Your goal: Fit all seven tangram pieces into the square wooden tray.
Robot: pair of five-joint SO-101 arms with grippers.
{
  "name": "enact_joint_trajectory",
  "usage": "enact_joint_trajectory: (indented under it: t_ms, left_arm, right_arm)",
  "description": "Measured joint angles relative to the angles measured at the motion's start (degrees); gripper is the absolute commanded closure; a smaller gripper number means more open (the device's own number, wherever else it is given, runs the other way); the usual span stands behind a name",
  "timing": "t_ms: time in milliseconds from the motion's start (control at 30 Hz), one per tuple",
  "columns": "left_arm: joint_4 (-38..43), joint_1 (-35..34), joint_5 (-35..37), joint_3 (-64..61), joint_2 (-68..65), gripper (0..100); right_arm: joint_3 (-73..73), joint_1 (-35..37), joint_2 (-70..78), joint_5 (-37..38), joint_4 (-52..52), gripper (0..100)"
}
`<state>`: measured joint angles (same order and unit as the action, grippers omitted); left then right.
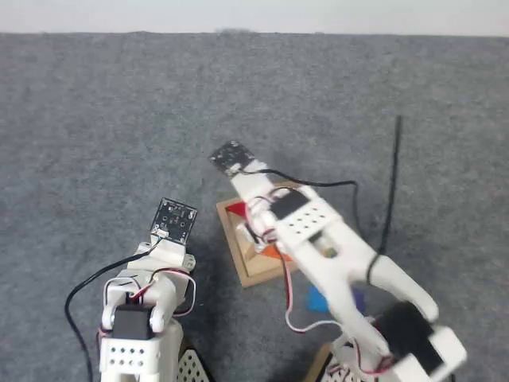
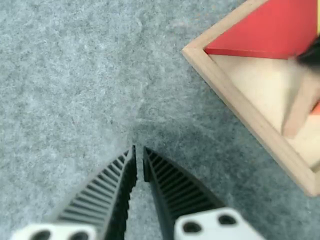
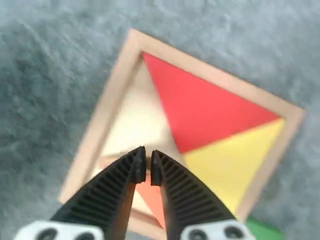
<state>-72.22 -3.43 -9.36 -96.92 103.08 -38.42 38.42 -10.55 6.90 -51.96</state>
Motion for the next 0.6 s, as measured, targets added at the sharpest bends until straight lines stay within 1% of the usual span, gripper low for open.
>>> enact_joint_trajectory:
  t_ms: [133,333,533,600]
  left_arm:
    - [0.00,0.00,0.00,0.00,0.00,98]
    - [0.00,0.00,0.00,0.00,0.00,98]
    - [0.00,0.00,0.00,0.00,0.00,98]
    - [0.00,0.00,0.00,0.00,0.00,98]
  right_arm:
    - [-5.19,-4.75,-5.01,1.41,-0.09,99.0]
    - [-12.48,-9.76,-10.20,3.34,0.44,99.0]
    - [-13.01,-20.75,-12.04,3.60,0.97,98.7]
    - [-13.01,-21.19,-13.89,3.52,0.97,98.6]
